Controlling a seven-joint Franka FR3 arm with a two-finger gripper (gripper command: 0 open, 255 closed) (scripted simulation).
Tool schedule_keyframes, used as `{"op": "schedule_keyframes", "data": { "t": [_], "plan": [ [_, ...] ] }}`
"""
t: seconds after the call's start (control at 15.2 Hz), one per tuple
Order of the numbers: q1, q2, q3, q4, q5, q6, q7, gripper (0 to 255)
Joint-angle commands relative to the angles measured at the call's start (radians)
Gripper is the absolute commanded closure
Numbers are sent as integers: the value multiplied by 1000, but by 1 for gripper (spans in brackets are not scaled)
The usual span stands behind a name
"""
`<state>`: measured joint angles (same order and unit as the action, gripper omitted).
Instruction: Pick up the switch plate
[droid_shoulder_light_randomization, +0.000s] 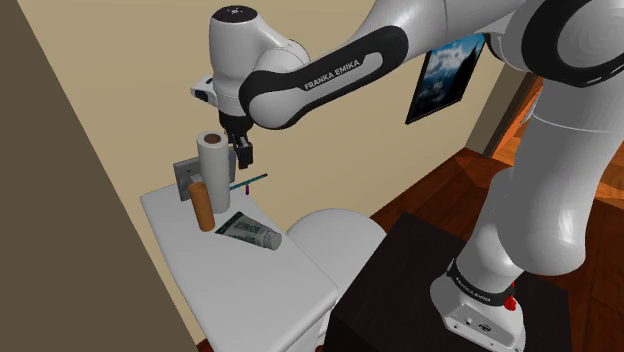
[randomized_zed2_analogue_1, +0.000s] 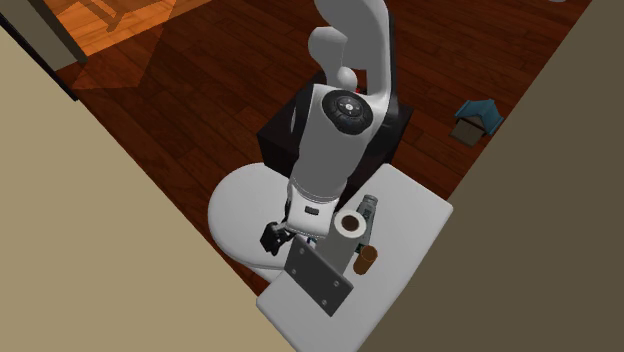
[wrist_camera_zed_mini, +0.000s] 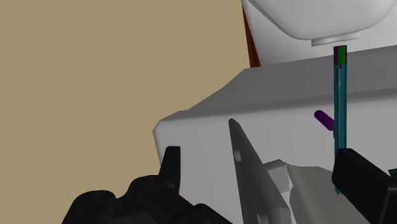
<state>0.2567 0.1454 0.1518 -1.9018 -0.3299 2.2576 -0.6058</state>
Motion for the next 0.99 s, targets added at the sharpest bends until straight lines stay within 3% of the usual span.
{"op": "schedule_keyframes", "data": {
  "t": [0.0, 0.07, 0.66, 0.92],
  "plan": [
    [0, 2, -1, -6, -2, 9, 2, 0],
    [0, 2, -1, -6, -2, 9, 3, 255],
    [0, 2, -1, -6, -2, 9, 2, 255],
    [0, -14, 2, 26, 12, -38, -15, 255]
  ]
}}
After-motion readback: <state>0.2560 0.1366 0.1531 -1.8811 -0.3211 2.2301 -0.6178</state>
